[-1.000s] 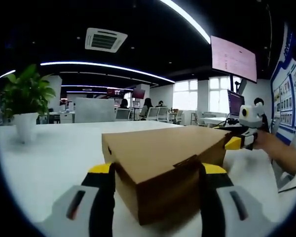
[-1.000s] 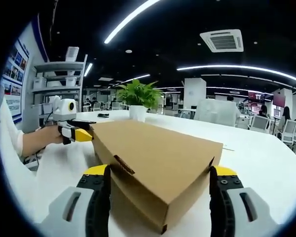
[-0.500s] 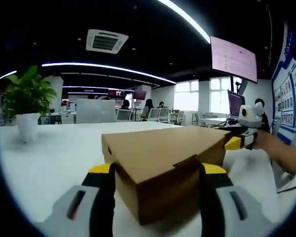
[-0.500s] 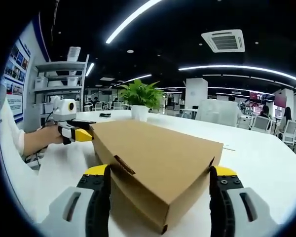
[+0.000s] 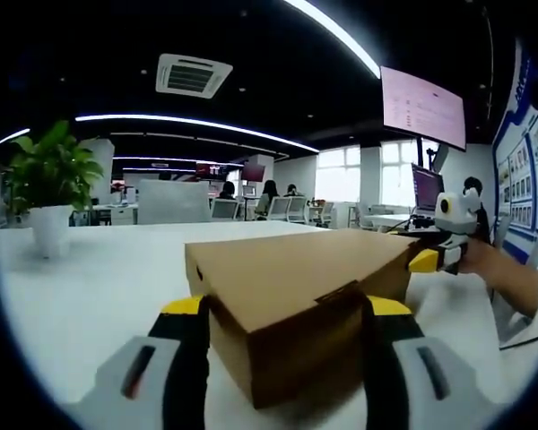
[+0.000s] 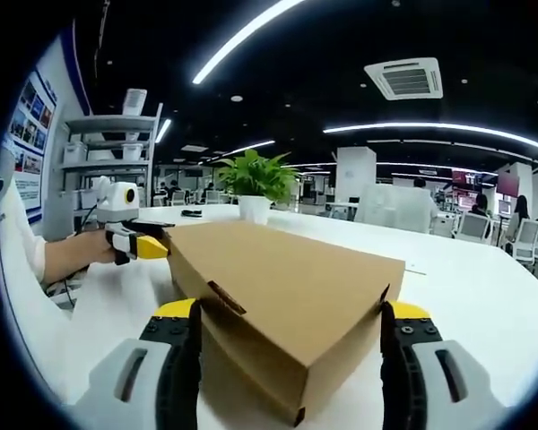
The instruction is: Operate the shoe box by opening the lid, removing the specified soft item, and placing it in the target area until the item is outside and the box remains undamaged.
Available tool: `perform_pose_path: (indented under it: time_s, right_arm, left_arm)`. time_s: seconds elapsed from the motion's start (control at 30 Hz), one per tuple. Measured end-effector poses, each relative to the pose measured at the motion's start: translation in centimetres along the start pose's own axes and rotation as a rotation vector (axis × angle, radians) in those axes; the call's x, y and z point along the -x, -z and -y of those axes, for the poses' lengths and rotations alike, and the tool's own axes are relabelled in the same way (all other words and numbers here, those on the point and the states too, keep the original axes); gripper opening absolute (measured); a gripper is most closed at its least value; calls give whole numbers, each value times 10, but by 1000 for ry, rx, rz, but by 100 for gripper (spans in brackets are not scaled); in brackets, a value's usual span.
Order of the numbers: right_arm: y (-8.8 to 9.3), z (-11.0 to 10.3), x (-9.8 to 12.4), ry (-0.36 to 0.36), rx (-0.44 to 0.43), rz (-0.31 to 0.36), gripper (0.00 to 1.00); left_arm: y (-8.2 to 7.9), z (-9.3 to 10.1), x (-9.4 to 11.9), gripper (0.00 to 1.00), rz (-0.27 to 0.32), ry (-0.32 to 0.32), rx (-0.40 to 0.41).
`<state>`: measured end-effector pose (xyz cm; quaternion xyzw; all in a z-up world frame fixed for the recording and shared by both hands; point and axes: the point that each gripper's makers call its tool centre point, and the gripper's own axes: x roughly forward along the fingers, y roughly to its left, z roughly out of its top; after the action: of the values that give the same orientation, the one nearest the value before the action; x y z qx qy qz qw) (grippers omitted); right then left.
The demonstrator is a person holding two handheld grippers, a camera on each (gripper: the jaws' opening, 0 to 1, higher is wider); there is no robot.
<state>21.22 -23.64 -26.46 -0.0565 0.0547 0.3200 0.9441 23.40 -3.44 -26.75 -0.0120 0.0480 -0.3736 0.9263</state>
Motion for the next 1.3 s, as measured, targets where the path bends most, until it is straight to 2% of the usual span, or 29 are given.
perform_pose_path:
  time_s: [0.43, 0.53, 0.63, 0.8, 0.9, 1.03, 1.13, 1.2, 1.3]
  right_arm:
    - [0, 1, 1, 1, -6, 24, 85]
    - [-4, 2, 3, -9, -60, 49, 84]
    - [-5, 5, 4, -13, -72, 62, 84]
    - [-2, 3, 5, -10, -31, 55, 82]
    - [-3, 3, 8, -13, -47, 62, 81]
    - [0, 4, 12, -28, -51, 20, 80]
    - [-6, 11, 14, -31, -42, 32, 79]
    - [-8, 7, 17, -25, -38, 29, 79]
    - [-9, 3, 22, -18, -23, 24, 79]
  left_arm:
    - [0, -1, 2, 70, 15, 0, 10]
    - [0, -1, 2, 71, 12, -1, 2]
    - [0, -1, 2, 71, 1, 3, -2]
    - [-2, -2, 6, 68, -11, 14, -4]
    - [-3, -2, 9, 65, -9, 12, -7]
    - [-5, -1, 13, 66, -28, 23, -4]
    - [-4, 4, 17, 69, -52, 36, -26]
    - [-5, 5, 21, 68, -52, 36, -32]
    - [-6, 10, 28, 65, -55, 55, 2]
